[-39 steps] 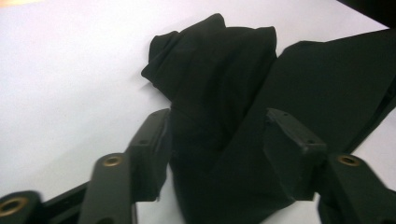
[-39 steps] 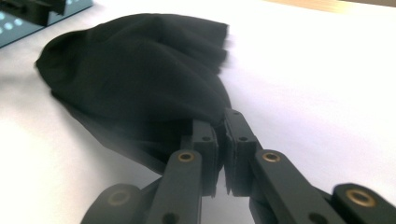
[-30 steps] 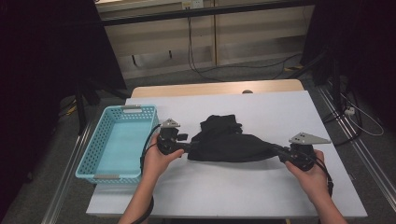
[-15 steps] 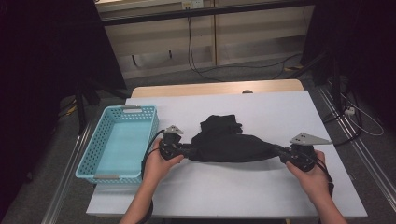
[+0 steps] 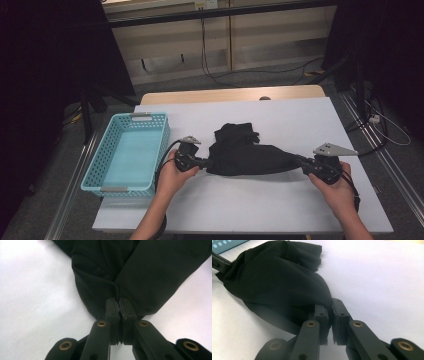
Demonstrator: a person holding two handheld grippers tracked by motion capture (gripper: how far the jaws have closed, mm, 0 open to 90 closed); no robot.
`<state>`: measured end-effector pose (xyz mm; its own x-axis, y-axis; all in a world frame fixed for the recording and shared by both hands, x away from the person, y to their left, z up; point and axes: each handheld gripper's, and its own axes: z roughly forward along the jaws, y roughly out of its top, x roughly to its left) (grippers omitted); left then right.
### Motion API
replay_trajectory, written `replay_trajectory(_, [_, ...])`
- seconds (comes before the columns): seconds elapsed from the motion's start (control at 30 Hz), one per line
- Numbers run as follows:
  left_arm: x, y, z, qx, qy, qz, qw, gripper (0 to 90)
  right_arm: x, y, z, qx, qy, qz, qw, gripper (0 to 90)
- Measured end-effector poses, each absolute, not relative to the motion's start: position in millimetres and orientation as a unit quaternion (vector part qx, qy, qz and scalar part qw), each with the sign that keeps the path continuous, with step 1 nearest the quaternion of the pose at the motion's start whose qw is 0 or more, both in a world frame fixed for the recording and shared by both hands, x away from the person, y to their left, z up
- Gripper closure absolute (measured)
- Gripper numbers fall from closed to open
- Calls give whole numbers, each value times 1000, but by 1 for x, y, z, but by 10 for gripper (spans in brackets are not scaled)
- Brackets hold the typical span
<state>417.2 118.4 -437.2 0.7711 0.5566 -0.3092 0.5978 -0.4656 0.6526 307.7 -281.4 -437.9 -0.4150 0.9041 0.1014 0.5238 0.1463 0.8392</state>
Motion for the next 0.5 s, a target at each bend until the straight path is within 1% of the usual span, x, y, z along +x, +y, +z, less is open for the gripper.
replay_trajectory(0.2, [422,131,-418,829,354,-26,431,878,308,-283,-437,499,718,432,221,839])
replay_trajectory(0.37, [430,143,-408,802,381,-3,460,881,313,-284,-440,508,713,431,219,840])
replay_trajectory(0.5, [434,146,-406,794,392,9,464,883,318,-284,-443,521,708,427,212,841])
